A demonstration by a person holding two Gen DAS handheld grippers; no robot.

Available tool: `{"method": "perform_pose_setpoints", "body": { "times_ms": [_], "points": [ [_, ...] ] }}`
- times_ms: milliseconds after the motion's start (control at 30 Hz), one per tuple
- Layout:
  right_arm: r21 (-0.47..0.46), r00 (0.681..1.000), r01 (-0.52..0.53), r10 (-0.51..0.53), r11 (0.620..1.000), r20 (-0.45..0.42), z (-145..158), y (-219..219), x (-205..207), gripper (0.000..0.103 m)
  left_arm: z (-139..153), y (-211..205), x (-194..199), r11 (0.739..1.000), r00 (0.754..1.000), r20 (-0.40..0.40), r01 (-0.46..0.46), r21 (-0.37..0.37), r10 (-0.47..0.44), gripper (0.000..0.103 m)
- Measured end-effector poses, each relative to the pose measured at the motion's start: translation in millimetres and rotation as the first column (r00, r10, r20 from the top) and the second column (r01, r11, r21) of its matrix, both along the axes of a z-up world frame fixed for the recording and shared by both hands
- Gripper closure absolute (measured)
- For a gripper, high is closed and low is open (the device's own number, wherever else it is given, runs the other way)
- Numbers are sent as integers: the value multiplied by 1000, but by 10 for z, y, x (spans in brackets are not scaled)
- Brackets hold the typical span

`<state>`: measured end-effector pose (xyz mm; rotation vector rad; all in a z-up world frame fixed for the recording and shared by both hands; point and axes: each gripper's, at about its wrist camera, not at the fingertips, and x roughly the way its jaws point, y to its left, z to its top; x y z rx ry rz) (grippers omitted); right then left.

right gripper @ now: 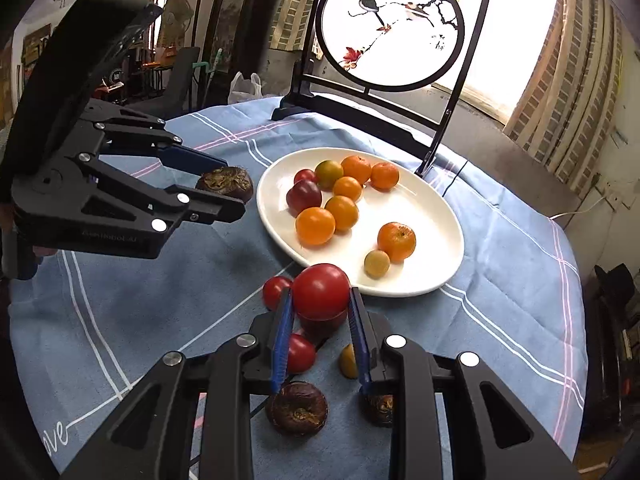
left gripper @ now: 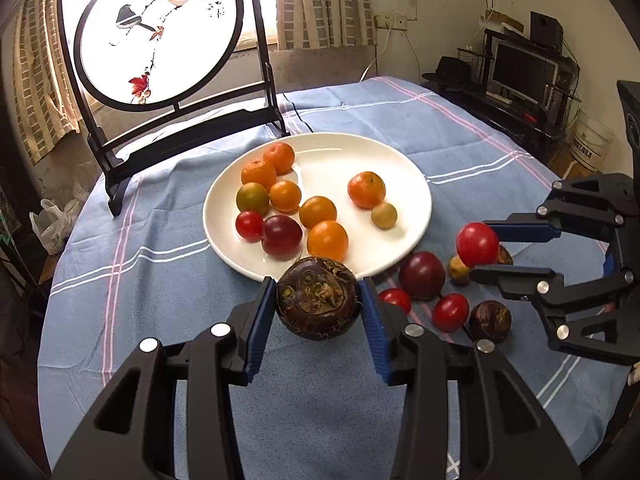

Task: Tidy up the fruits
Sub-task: 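Carry a brown dried fruit to the plate with left tool while right tool carries a red tomato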

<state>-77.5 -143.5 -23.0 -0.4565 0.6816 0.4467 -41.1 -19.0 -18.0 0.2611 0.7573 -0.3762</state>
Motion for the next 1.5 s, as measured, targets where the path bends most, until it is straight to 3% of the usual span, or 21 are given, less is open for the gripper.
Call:
{"method": "perform_pose_setpoints", "body": {
  "times_ms": [267, 700, 933, 1133, 1333, 1367, 1433, 1500],
  "points": [
    [-20, 998, 9, -7, 1000, 65, 130, 49, 10, 76, 85, -44, 74, 1000, 1000, 12, -14, -5, 14, 61],
    [-34, 996, 21, -18, 999, 88, 156, 47, 33, 76, 98, -33, 149, 1000, 1000, 11, -25, -6, 25, 61],
    [64, 998, 16, -20, 998, 54, 201, -50, 200, 76, 119, -15, 303, 998, 999, 12, -52, -19, 52, 61],
    [181, 997, 71, -63, 981, -53, 239, -180, 762, 76, 89, -122, 651, 997, 998, -1, -70, -17, 70, 61],
    [171, 984, 143, -121, 975, -131, 132, -152, 1406, 74, -11, -198, 1014, 995, 995, -36, -97, -15, 97, 61],
    [170, 981, 149, -125, 974, -146, 100, -139, 1494, 71, -34, -198, 1060, 995, 994, -41, -102, -14, 101, 61],
    [151, 977, 171, -148, 974, -154, 50, -117, 1625, 54, -75, -194, 1142, 994, 993, -46, -113, -10, 112, 56],
    [131, 976, 198, -182, 972, -121, 42, -122, 1701, 52, -84, -166, 1183, 991, 990, -44, -133, -15, 132, 52]
  ]
}}
